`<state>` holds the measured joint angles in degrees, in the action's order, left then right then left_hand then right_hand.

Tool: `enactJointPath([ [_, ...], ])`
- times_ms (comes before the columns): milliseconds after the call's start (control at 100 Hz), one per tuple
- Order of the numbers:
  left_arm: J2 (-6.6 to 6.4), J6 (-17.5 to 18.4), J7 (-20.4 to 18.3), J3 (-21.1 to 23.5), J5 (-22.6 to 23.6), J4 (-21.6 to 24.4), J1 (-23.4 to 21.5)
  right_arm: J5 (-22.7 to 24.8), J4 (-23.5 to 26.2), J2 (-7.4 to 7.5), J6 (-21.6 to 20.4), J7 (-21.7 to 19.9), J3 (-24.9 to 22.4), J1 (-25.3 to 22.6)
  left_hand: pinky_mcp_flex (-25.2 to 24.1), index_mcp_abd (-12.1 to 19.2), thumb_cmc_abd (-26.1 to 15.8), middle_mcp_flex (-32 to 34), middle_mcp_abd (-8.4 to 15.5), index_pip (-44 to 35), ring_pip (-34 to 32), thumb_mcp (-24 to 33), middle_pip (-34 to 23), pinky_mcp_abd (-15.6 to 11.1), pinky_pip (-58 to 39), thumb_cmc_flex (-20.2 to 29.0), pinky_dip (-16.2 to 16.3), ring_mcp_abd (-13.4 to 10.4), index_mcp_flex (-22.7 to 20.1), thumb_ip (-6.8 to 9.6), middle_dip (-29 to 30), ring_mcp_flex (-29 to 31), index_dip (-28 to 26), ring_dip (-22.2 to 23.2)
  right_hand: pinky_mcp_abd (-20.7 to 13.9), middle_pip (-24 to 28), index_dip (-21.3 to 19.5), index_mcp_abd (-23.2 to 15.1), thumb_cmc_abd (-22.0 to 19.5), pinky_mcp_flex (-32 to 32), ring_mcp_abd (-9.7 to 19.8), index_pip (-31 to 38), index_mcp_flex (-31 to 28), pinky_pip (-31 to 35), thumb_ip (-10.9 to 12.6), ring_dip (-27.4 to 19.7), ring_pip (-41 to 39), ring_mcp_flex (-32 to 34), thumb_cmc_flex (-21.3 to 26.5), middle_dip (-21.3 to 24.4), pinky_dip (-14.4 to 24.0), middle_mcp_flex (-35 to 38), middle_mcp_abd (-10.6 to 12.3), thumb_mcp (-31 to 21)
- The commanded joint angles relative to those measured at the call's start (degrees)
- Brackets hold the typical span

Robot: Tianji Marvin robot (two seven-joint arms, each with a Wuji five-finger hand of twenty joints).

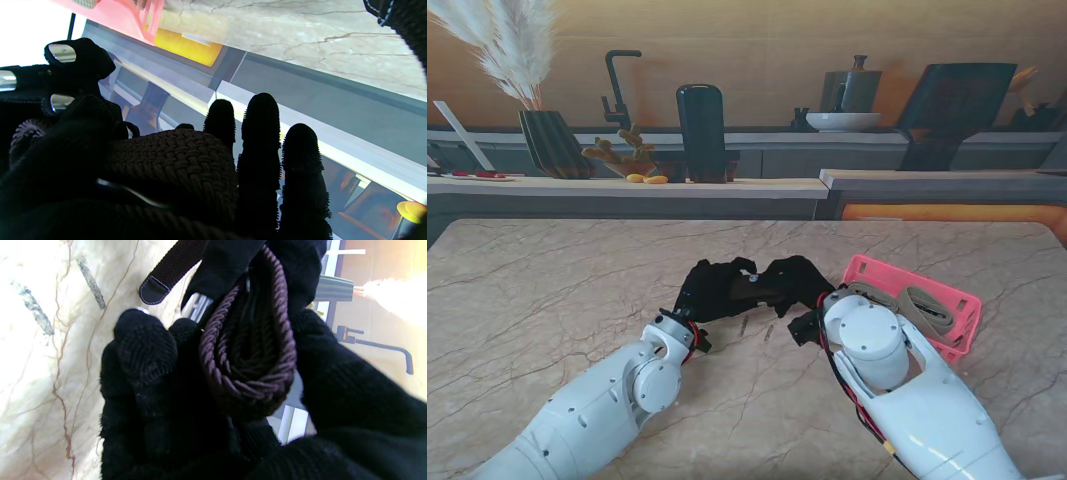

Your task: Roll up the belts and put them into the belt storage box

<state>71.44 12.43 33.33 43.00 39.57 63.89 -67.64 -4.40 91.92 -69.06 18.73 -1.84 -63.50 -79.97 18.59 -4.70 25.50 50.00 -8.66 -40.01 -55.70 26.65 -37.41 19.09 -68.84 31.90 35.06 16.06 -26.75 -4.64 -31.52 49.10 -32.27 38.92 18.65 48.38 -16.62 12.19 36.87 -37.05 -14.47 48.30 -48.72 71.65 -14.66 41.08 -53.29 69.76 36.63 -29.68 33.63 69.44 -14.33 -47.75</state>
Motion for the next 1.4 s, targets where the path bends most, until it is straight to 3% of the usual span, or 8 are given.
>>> enactJointPath([
  [0, -0.03, 0.5, -0.5, 0.7, -1.0, 1.1, -0.9, -1.0, 0.7, 0.00, 0.2, 0.8, -0.8, -0.9, -2.8, 1.5, 0.3, -4.3, 1.1, 5.1, 3.7, 1.8, 3.6, -0.5, 2.1, -2.8, -1.1, -1.1, 3.7, 0.58, 1.3, -3.7, 1.9, 1.0, -3.3, 2.2, -3.7, -11.8, -1.0, -1.2, 3.3, 8.0, -2.4, 0.3, 1.3, 1.0, -1.7, 0.6, 8.9, -1.4, 1.6, -0.6, -1.1, -9.8],
  [150, -0.53, 1.6, -1.1, 1.4, -0.5, 2.1, -1.4, -3.1, 1.1, -0.07, -0.3, 0.8, -2.3, -1.8, -5.3, 2.7, 1.8, -11.3, 1.3, 10.2, 11.5, 4.3, 9.0, -0.4, 5.6, -4.1, -2.5, -1.7, 7.9, 0.47, 3.2, -10.2, 4.2, 0.9, -3.7, 2.2, -3.9, -11.9, -1.2, -1.4, 3.5, 8.0, -2.1, 0.0, 1.3, 1.3, -1.7, 0.5, 8.9, -1.9, 2.0, -0.8, -1.2, -9.8],
  [390, -0.80, 3.7, -1.9, 2.9, -1.1, 2.8, -2.4, -6.6, 1.8, -0.16, -1.9, 0.8, -4.5, -3.3, -5.7, 3.8, 2.2, -13.9, 2.9, 11.0, 17.0, 6.7, 11.4, -2.3, 8.5, -4.9, -3.9, -4.8, 9.2, 0.16, 4.1, -12.2, 4.3, 0.3, -4.3, 2.5, -4.6, -12.6, -1.6, -1.6, 3.8, 8.0, -1.8, -0.7, 1.3, 2.7, -2.5, 0.2, 8.8, -3.4, 3.7, -1.2, -1.1, -9.5],
  [490, -0.17, 5.2, -3.1, 3.8, -4.8, 2.7, -2.9, -8.6, 2.2, -0.14, -2.3, 0.3, -5.5, -3.9, -5.9, 4.5, 1.8, -14.9, 3.4, 11.3, 20.1, 6.6, 12.7, -3.2, 10.7, -6.2, -4.7, -5.9, 9.9, 0.00, 4.6, -13.2, 4.4, -0.4, -4.6, 2.5, -4.8, -12.8, -1.7, -1.6, 3.9, 7.9, -1.8, -0.8, 1.3, 3.0, -2.6, 0.1, 8.9, -3.7, 4.2, -1.3, -1.1, -9.4],
  [570, 0.56, 6.0, -4.1, 4.6, -8.4, 2.6, -3.4, -10.2, 2.4, -0.09, -2.6, -0.3, -6.1, -4.4, -6.7, 4.8, 2.3, -16.3, 3.3, 11.5, 23.0, 7.4, 13.9, -3.5, 12.7, -7.2, -4.6, -5.2, 10.1, -0.19, 5.2, -15.3, 4.4, -1.2, -4.7, 2.5, -5.0, -13.1, -1.8, -1.6, 3.9, 8.0, -1.7, -1.0, 1.3, 3.1, -2.5, 0.1, 8.9, -3.9, 4.4, -1.3, -1.0, -9.3],
  [660, 0.90, 6.9, -4.4, 5.0, -9.9, 2.0, -3.4, -12.1, 2.5, -0.06, -3.1, -0.9, -6.9, -5.0, -7.2, 5.2, 2.2, -18.2, 3.5, 12.1, 26.8, 7.6, 15.6, -4.6, 15.9, -8.7, -4.8, -7.0, 10.9, -0.41, 6.2, -16.9, 4.6, -3.0, -4.7, 2.5, -5.1, -13.1, -1.8, -1.6, 4.0, 8.0, -1.7, -1.1, 1.3, 3.2, -2.5, 0.0, 8.9, -4.0, 4.6, -1.3, -1.0, -9.2],
  [950, 2.25, 10.2, -5.8, 5.5, -16.3, 1.3, -4.0, -18.1, 2.7, -0.05, -4.9, -2.9, -8.5, -6.3, -9.2, 6.6, 4.2, -23.9, 3.4, 14.3, 35.5, 9.9, 19.4, -7.4, 24.0, -13.3, -6.1, -9.3, 13.7, -2.27, 9.1, -22.3, 6.1, -8.6, -5.2, 2.4, -5.4, -13.8, -2.2, -1.8, 4.6, 7.9, -1.4, -1.6, 1.3, 3.7, -2.7, -0.1, 8.8, -4.4, 5.5, -1.5, -0.6, -8.7],
  [1390, 2.74, 10.2, -5.6, 4.8, -17.1, -0.9, -3.1, -21.8, 4.1, -0.31, -7.3, -2.4, -9.7, -7.9, -9.7, 7.1, 5.1, -25.7, 3.3, 14.7, 38.1, 11.9, 20.3, -8.6, 26.5, -14.8, -7.4, -9.7, 14.9, -3.10, 10.2, -24.0, 7.0, -11.0, -5.7, 2.1, -5.8, -14.3, -2.4, -2.3, 5.0, 7.9, -1.4, -2.3, 1.4, 4.1, -2.7, 0.0, 8.7, -4.8, 6.7, -1.3, 0.0, -8.2],
])
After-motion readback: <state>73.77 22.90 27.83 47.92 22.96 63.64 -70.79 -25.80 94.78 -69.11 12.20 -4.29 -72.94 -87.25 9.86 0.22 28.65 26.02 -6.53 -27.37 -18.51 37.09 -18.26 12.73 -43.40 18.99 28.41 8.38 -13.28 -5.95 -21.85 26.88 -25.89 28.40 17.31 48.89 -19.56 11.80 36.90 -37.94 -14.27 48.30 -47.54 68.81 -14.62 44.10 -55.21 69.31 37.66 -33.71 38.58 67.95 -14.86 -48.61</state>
